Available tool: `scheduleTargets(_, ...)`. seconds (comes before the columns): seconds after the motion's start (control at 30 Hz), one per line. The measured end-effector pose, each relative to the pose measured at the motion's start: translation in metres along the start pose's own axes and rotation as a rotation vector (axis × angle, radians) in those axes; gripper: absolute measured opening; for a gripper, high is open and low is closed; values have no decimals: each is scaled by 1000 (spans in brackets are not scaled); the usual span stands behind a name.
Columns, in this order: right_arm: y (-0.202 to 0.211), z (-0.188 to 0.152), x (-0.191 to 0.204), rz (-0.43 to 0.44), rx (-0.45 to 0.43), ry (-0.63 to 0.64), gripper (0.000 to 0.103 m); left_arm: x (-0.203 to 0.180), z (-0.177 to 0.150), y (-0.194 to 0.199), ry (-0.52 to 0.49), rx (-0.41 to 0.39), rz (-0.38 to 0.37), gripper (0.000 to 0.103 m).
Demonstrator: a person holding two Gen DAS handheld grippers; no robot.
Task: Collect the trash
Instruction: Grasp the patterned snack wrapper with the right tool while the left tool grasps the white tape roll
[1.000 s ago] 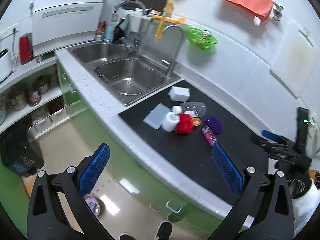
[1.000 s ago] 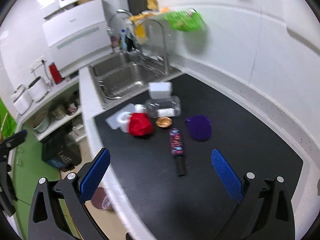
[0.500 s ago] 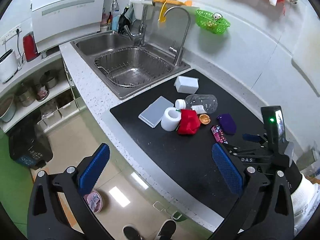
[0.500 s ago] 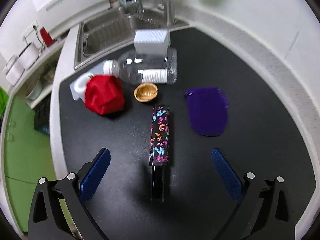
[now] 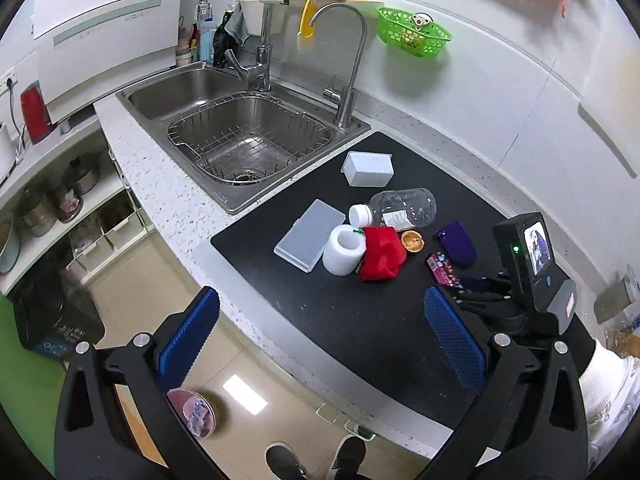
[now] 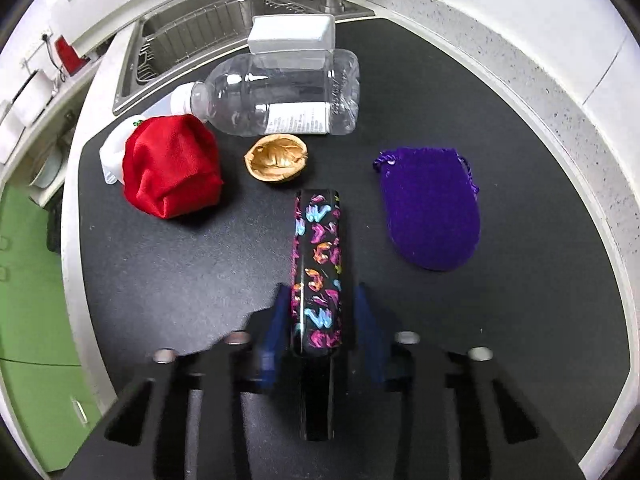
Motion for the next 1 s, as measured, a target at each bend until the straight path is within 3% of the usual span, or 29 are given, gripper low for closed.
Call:
scheduleTargets(0.3, 16, 3, -1, 24, -18, -23, 22, 3, 6, -33, -37, 36, -30, 100)
scheduleTargets(0.8, 55, 9, -27, 64, -81, -100, 22, 5, 0, -133, -77, 173, -4, 99)
scheduleTargets(1.0, 58, 10, -32, 69, -94, -112, 22, 7, -6, -158, -81, 229, 10, 73)
Point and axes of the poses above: each gripper's, at about its wrist camera, not at the fingertips, and y roughly against the way its jaws point, x to its left, z to its top, the point moved 10 cm from there along -y, roughly the way its jaws point, and after that the axes turned 9 degrees about -x, right-handed, at the moved point
